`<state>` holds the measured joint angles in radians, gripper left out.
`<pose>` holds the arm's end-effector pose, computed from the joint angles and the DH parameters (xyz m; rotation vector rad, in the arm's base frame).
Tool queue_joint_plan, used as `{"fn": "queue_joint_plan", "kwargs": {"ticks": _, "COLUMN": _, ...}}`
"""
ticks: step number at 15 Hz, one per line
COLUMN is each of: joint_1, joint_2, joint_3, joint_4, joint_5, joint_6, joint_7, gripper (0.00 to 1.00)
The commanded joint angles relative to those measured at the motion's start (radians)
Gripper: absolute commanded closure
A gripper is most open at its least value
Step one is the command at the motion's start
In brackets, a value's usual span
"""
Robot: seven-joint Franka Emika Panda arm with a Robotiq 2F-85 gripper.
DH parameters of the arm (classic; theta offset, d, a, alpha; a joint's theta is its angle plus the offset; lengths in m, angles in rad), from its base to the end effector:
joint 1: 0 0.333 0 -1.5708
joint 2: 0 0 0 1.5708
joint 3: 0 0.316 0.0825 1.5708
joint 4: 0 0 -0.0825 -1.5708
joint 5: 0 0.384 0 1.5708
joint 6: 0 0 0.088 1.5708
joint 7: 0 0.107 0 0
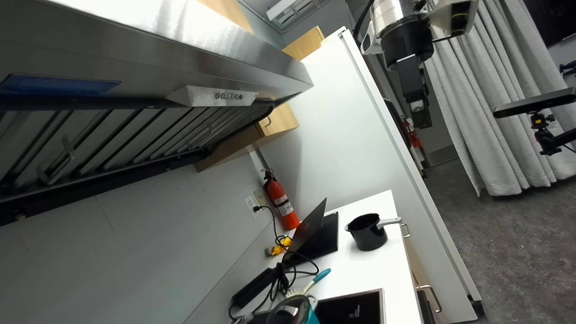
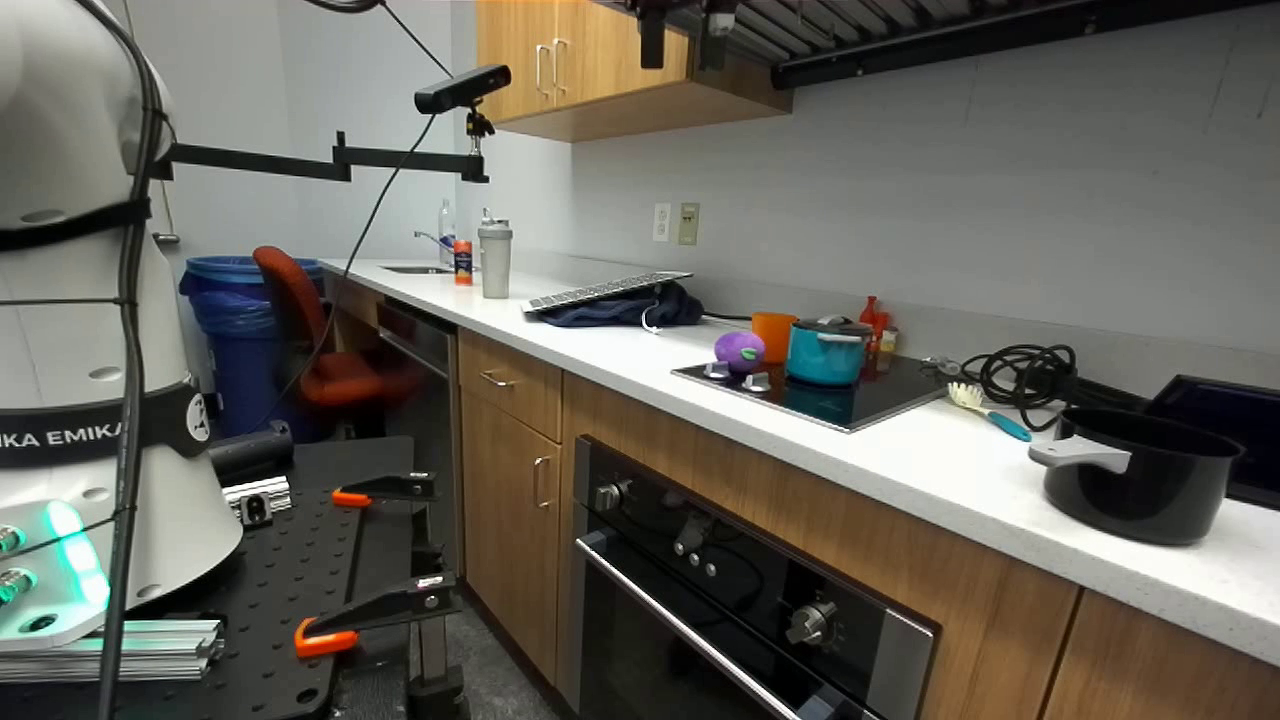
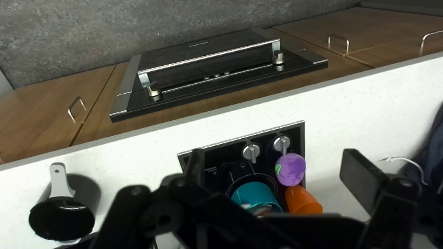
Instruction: Remove the lid from the blue pot
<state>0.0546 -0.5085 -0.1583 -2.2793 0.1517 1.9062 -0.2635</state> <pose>0.4120 -0.0411 0.5584 -2.9277 -0.1961 -0.2433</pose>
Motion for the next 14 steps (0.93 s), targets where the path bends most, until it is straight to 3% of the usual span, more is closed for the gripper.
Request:
{"fn": "queue_joint_plan", "kwargs": {"ticks": 1, "joint_1": -0.019, "joint_2": 0.003, "joint_3": 0.012, "joint_4": -0.004, "joint_5": 0.008, "joint_6": 0.003, "joint_7": -0.012, "gripper": 0.00}}
{"fn": "queue_joint_plan", "kwargs": {"ticks": 14, "joint_1": -0.041, "joint_2": 0.004, "joint_3": -0.002, "joint_4": -0.179, "joint_5": 0.014, "joint_6": 0.095, "joint_7": -0.056, "gripper": 0.00}}
